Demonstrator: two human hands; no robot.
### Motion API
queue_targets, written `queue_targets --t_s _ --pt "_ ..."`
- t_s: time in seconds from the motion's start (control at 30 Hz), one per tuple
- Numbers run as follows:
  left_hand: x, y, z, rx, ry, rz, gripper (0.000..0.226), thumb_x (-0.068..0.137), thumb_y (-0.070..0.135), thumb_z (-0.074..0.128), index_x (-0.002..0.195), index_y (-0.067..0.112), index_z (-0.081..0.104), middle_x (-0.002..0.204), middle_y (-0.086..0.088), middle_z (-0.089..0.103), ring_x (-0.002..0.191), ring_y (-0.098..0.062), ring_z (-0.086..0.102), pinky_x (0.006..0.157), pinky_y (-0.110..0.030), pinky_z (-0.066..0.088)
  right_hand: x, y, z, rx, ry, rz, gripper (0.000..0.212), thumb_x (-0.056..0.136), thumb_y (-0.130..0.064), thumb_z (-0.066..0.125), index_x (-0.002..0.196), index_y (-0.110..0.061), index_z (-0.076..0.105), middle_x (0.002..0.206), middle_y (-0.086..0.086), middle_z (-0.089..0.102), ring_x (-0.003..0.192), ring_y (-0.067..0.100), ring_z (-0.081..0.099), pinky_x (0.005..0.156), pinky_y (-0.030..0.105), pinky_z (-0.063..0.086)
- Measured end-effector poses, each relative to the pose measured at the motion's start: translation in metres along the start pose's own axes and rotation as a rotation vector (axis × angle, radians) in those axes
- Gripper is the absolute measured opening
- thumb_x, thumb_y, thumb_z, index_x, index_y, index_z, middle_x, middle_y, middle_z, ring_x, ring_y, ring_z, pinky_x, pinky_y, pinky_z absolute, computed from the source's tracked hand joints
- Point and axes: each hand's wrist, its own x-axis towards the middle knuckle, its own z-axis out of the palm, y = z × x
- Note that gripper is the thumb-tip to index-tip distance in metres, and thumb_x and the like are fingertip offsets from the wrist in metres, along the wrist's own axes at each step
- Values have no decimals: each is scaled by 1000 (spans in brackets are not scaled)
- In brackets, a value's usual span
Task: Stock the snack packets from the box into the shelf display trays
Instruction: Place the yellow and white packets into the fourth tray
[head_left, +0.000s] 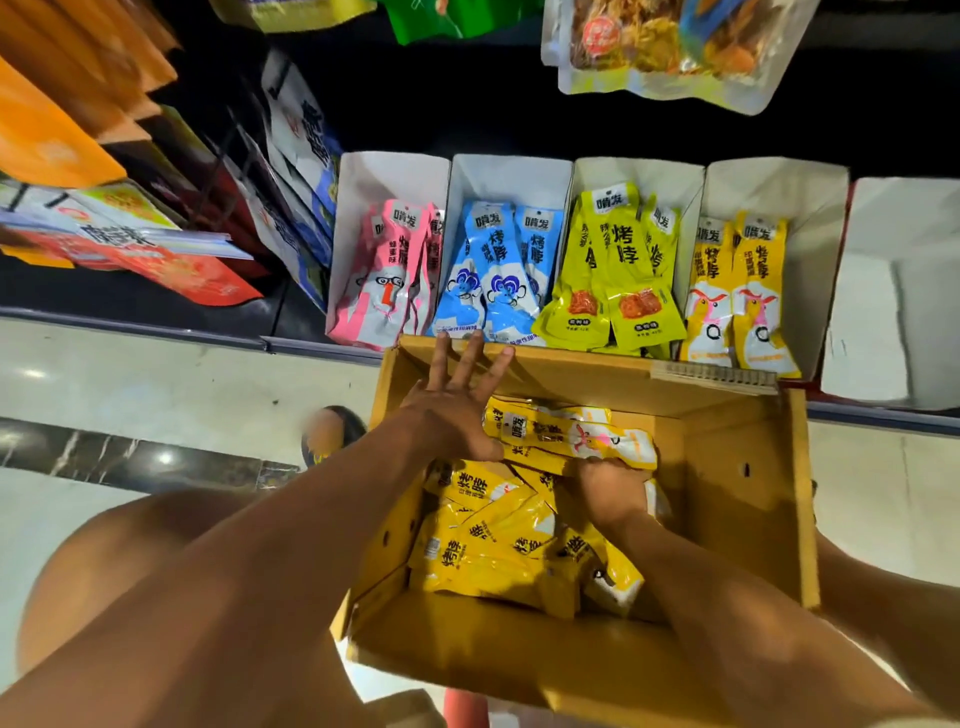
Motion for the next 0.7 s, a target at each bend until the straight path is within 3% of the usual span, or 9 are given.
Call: queue_targets --t_s 0.13,0.23,0.3,0.43,0.5,0.53,0.6,0.7 --pt "1 1 0 2 -15 -18 123 85 64 67 143 52 -40 147 8 -57 132 -33 -54 121 -66 5 -9 13 -14 69 -36 -9 27 98 -18 47 119 -25 63 116 5 69 108 28 67 84 36 54" --pt "-2 0 -2 -31 5 -22 109 87 77 54 145 54 -35 150 12 -52 133 -30 -53 120 -67 1 -17 25 -26 278 -71 66 30 96 -27 49 121 -26 65 116 8 71 107 30 68 84 37 55" --pt "2 -3 -3 -79 16 -8 96 89 82 41 150 54 -27 153 13 -47 134 -28 -51 121 -65 -7 -28 30 -37 438 -21 53 33 92 -21 56 122 -25 69 112 8 73 104 31 69 81 35 53" --pt "3 -8 -11 -221 49 80 95 74 98 0 158 53 -5 166 7 -25 146 -26 -40 120 -61 -21 -47 33 -60 744 106 -21 23 96 -5 63 117 -2 72 120 14 70 114 25 64 92 28 45" --pt "-12 -1 -22 -326 88 98 85 86 88 -5 160 49 7 170 7 -10 153 -24 -27 120 -58 -24 -56 30 -69 866 99 -41 18 96 -2 62 110 0 73 113 11 71 108 16 62 87 21 45" --pt "-22 4 -29 -384 105 96 78 95 78 -3 162 42 12 170 5 -3 156 -26 -19 121 -54 -22 -61 27 -75 919 87 -43 17 96 0 61 108 -1 73 106 7 71 101 14 60 83 20 46" --pt "-39 9 -39 -580 143 82 75 102 67 4 163 27 20 170 -5 11 158 -30 5 126 -48 -1 -75 18 -91 1087 57 -21 19 98 0 58 109 -6 72 101 2 70 93 13 61 78 24 48" --pt "-37 8 -42 -840 212 90 82 99 74 15 159 23 35 165 -10 32 150 -34 33 122 -48 23 -93 2 -124 1343 -13 2 19 102 2 49 99 -6 66 82 -2 71 72 5 65 59 18 53"
